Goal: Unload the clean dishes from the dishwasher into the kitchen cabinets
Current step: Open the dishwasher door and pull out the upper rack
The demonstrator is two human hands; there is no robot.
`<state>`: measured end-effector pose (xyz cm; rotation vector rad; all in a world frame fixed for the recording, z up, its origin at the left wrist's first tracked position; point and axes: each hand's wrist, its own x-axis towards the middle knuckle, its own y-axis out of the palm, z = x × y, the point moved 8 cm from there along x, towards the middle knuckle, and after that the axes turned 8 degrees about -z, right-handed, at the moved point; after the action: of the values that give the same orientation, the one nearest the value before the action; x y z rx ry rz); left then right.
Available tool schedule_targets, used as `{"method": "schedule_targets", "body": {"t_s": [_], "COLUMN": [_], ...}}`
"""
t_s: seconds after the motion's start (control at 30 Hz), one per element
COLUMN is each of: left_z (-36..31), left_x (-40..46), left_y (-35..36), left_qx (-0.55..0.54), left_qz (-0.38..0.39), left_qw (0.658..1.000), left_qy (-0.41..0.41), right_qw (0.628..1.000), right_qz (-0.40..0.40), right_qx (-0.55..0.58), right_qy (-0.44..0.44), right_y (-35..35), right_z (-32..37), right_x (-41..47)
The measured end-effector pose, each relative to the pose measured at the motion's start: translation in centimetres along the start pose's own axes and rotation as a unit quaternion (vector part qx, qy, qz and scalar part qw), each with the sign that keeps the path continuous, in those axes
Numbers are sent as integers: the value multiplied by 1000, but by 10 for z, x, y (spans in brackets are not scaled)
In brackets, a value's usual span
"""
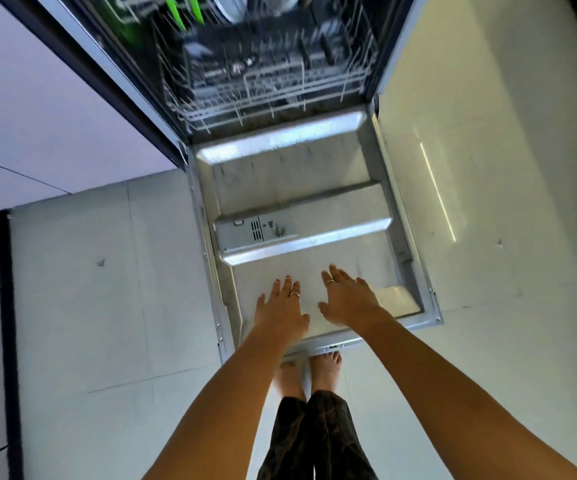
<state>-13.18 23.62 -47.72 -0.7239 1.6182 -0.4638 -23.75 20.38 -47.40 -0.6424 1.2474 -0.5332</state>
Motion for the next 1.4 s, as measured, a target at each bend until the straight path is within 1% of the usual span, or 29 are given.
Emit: {"method": "schedule_targets", "body": {"t_s": [0.23,0.4,0.63,0.77,0.87,1.0,1.1,1.23,1.4], "left_z": [-9,-18,-33,-38,-37,-30,-28,-26,-13], "left_x": [-25,-38,-52,-63,-70,-75,-74,-70,-56], "left_y": [-104,-166,-238,-275,-299,-327,-346,-360,-376], "left_qx": [33,43,66,83,110,107,99,95,86], "left_qz": [-110,-156,-229,-269,-288,-299,-315,-335,-352], "left_qw": [993,987,971,959,951,948,944,937,932], "left_qy": [3,11,13,17,11,-11,-18,-23,-28], "right_qw": [997,994,986,984,982,973,971,972,970], "right_qz": [-62,-95,-138,-152,-166,-197,-214,-213,-221], "right_qx": [-26,-41,-62,-56,-48,-46,-24,8,8], "right_qy": [-30,-43,-67,-73,-83,-107,-109,-100,-96], "right_y": [-94,-153,-213,-241,-264,-298,-316,-326,-334], "right_z": [18,22,25,29,38,52,58,61,72], "right_x": [-12,-21,-30,-33,-33,-30,-24,-13,4]}}
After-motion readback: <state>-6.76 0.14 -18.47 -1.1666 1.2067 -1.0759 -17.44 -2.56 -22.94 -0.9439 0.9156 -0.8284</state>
